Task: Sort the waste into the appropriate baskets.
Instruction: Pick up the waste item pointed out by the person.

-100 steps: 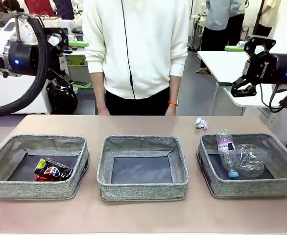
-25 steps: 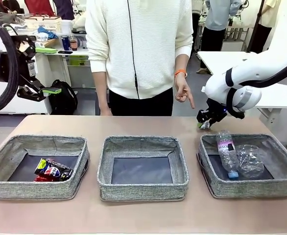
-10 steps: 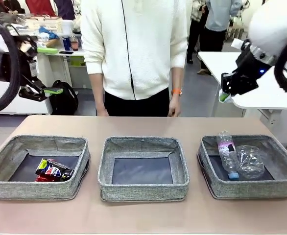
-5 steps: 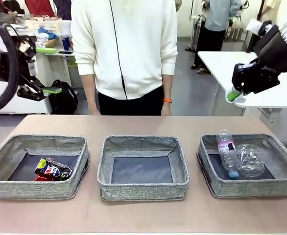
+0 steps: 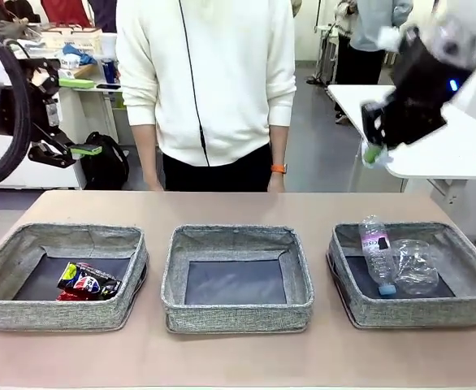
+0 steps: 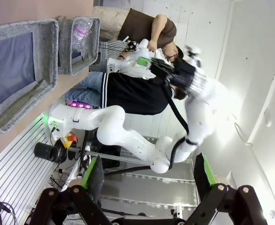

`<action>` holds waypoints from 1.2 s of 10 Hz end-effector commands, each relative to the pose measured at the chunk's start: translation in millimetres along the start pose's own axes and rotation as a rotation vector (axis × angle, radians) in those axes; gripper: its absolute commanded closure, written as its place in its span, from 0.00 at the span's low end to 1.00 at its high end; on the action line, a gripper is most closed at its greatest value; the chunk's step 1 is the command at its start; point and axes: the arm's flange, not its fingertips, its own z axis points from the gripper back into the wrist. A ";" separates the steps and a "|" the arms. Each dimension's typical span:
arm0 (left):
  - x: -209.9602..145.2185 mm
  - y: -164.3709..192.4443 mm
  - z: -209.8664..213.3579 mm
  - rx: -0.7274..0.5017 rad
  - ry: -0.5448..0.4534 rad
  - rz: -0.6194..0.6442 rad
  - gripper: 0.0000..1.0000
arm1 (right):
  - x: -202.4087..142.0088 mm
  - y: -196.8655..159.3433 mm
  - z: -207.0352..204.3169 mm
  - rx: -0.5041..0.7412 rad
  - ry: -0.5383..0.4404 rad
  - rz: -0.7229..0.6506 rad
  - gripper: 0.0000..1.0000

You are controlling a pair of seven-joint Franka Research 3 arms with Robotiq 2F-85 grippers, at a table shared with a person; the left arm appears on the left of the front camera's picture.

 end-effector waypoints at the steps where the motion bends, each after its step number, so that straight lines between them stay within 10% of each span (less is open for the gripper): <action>1: -0.6 -2.5 0.9 -0.011 -0.005 -0.006 0.00 | 13.8 107.2 72.7 -0.246 0.081 -0.043 0.90; 5: -0.6 -2.5 0.9 -0.011 -0.005 -0.006 0.00 | -12.8 234.0 113.3 -0.247 0.208 0.012 0.90; 12: -0.6 -2.5 0.9 -0.011 -0.005 -0.006 0.00 | -15.8 246.7 157.3 -0.079 -0.016 -0.004 0.90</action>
